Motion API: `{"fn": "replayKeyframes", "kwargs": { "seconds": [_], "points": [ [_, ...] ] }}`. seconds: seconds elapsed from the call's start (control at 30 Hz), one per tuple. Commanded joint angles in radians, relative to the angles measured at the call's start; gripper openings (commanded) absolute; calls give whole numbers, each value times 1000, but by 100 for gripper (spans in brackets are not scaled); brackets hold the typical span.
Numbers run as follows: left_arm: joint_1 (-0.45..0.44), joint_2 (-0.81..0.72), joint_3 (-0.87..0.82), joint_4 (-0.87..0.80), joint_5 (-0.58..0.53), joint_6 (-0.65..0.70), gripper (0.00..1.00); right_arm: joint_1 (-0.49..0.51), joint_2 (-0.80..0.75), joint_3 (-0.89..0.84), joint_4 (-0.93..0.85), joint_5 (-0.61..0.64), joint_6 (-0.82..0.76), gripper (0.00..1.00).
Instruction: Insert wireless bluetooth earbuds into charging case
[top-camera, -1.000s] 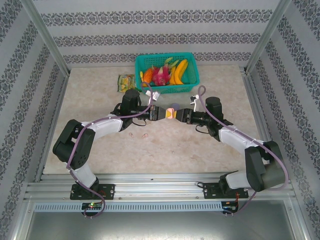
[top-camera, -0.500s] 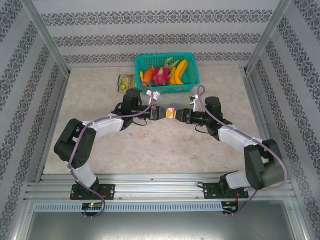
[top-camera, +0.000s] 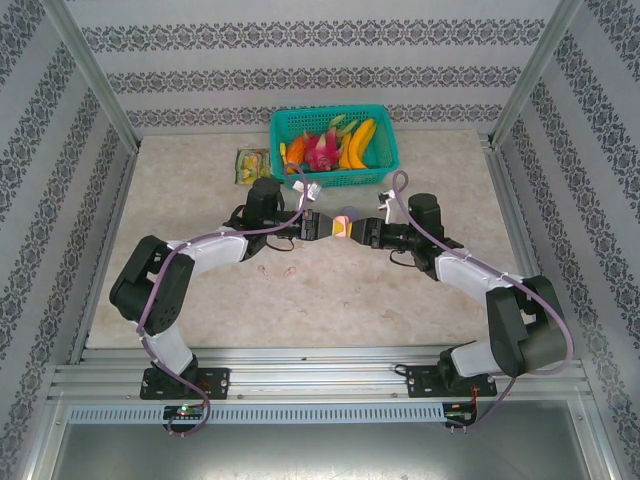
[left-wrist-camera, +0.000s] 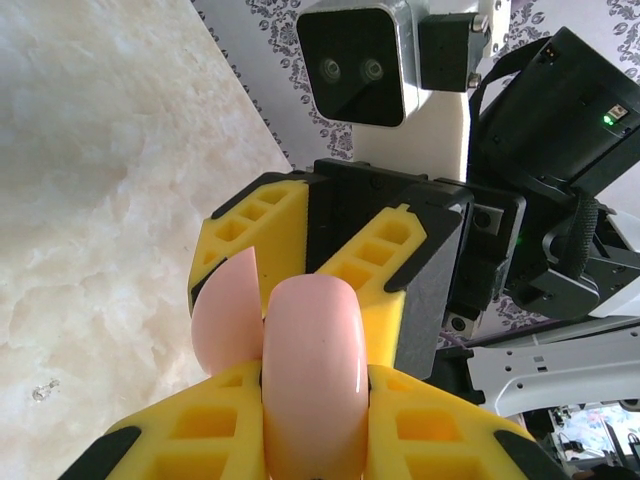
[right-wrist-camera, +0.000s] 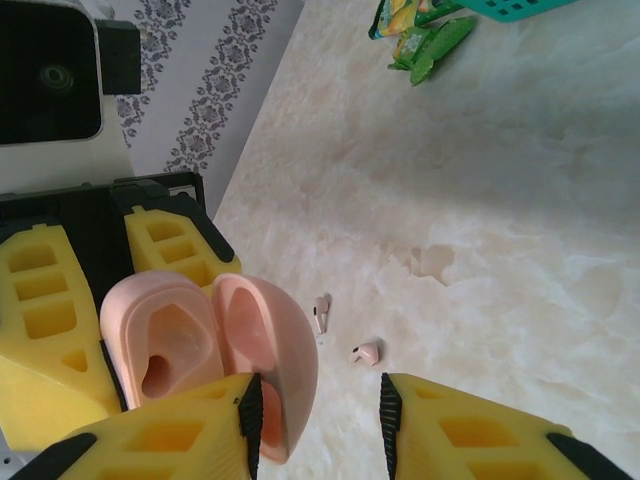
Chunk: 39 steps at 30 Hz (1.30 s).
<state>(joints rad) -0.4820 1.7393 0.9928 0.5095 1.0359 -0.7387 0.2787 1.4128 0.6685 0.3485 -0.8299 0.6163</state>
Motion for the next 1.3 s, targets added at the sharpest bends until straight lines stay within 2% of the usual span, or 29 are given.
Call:
{"fn": "replayKeyframes", "kwargs": {
  "seconds": [0.0, 0.3, 0.53, 0.9, 1.03, 1.2, 1.27],
  "points": [
    [12, 0, 33, 38, 11, 3, 11, 14, 9, -7, 10, -16, -36, 39],
    [14, 0, 35, 29, 14, 8, 11, 13, 7, -11, 4, -3, -42, 38],
    [14, 0, 25, 33, 18, 7, 12, 12, 34, 33, -6, 9, -30, 31],
    [12, 5, 17, 40, 26, 1, 12, 20, 68, 84, -25, 10, -28, 31],
    [12, 6, 15, 37, 27, 1, 12, 21, 72, 94, -35, 6, -34, 24],
    [11, 11, 12, 15, 17, 7, 19, 22, 71, 109, -57, 3, -45, 17],
    [11, 11, 10, -2, 6, 14, 26, 22, 66, 115, -67, 5, -50, 15]
  ]
}}
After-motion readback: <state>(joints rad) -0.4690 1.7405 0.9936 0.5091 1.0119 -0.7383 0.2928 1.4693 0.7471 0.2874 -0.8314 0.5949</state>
